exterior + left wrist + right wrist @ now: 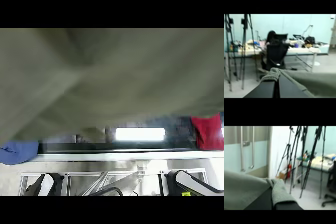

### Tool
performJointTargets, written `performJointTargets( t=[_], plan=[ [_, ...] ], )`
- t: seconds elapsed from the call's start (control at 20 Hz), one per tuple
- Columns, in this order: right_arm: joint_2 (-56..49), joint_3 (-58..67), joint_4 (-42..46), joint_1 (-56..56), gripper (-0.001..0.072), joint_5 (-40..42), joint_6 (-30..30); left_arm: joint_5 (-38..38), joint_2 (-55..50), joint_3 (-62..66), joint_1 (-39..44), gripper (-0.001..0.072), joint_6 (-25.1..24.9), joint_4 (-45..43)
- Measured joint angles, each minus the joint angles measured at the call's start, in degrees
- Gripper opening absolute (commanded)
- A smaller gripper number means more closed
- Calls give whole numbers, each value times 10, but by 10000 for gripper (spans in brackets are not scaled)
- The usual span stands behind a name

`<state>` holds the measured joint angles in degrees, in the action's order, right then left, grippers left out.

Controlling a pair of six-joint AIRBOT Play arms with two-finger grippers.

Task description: Fold the shirts.

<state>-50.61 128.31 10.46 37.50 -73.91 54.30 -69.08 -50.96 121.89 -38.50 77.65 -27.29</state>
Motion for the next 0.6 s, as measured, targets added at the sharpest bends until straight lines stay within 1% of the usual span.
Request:
performJointTargets(
  t=[0.1, 0.2, 0.3, 0.4, 0.5, 0.6],
  plan=[
    [-23, -58, -33, -4, 15, -34, -13, -9, 1, -93, 46, 15, -25, 21],
    [-42, -146, -46, -34, 15, -55, -39, 6, -9, -204, 118, 15, -49, 0],
    [-67, -248, -9, -77, 14, -56, -66, 36, -35, -306, 196, 15, -67, -37],
    [-102, -346, 28, -120, 13, -38, -96, 82, -83, -392, 263, 15, -78, -82],
    [-158, -419, 65, -148, 14, -11, -124, 137, -150, -449, 306, 15, -88, -118],
    [-231, -454, 78, -160, 13, 20, -146, 180, -234, -466, 327, 15, -100, -139]
  ],
)
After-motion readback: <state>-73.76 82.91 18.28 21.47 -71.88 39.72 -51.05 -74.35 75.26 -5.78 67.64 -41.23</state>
